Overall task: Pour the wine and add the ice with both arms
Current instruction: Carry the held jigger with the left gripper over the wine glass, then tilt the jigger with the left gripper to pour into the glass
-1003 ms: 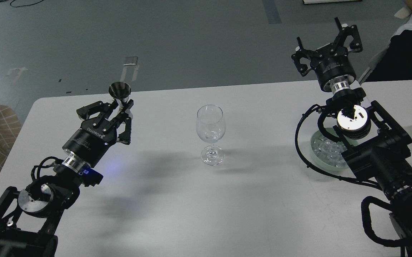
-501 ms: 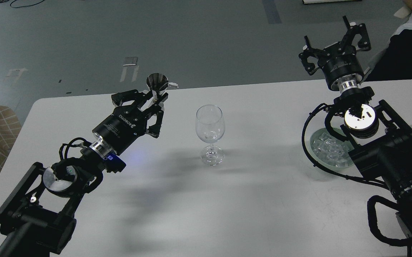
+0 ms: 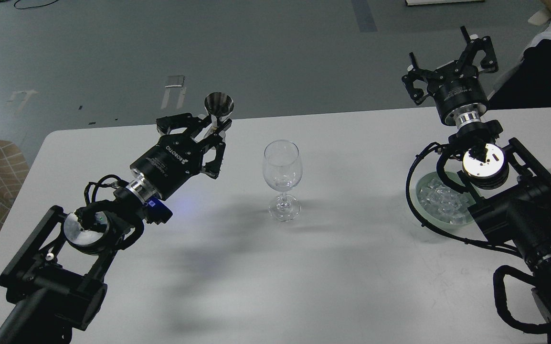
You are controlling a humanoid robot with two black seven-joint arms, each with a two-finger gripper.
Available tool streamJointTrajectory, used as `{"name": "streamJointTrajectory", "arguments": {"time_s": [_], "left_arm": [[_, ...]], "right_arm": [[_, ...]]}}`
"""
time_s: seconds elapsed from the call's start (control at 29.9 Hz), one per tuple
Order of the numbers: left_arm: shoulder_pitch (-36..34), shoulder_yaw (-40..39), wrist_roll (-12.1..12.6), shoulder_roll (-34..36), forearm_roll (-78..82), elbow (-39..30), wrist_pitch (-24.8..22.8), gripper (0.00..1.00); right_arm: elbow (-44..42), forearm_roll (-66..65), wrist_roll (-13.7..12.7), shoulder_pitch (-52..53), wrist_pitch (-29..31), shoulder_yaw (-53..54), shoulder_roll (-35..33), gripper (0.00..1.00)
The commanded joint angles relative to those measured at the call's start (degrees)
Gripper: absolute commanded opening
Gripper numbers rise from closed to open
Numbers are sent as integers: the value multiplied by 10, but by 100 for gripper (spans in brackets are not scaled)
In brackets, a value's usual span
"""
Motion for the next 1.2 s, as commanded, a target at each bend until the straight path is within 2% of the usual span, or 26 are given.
{"name": "streamJointTrajectory", "arguments": {"time_s": [0.0,0.2,1.17], "left_arm": [[2,1,1,-6,11,-2,5,26],[-12,57,-1,-12,22,-5,5,26],[-39,61,2,-13,93,9,14,26]], "right_arm": [[-1,0,0,-1,0,-1,-1,100],[1,0,0,-12,0,0,-1,100],[0,1,1,-14,2,0,-6,100]]}}
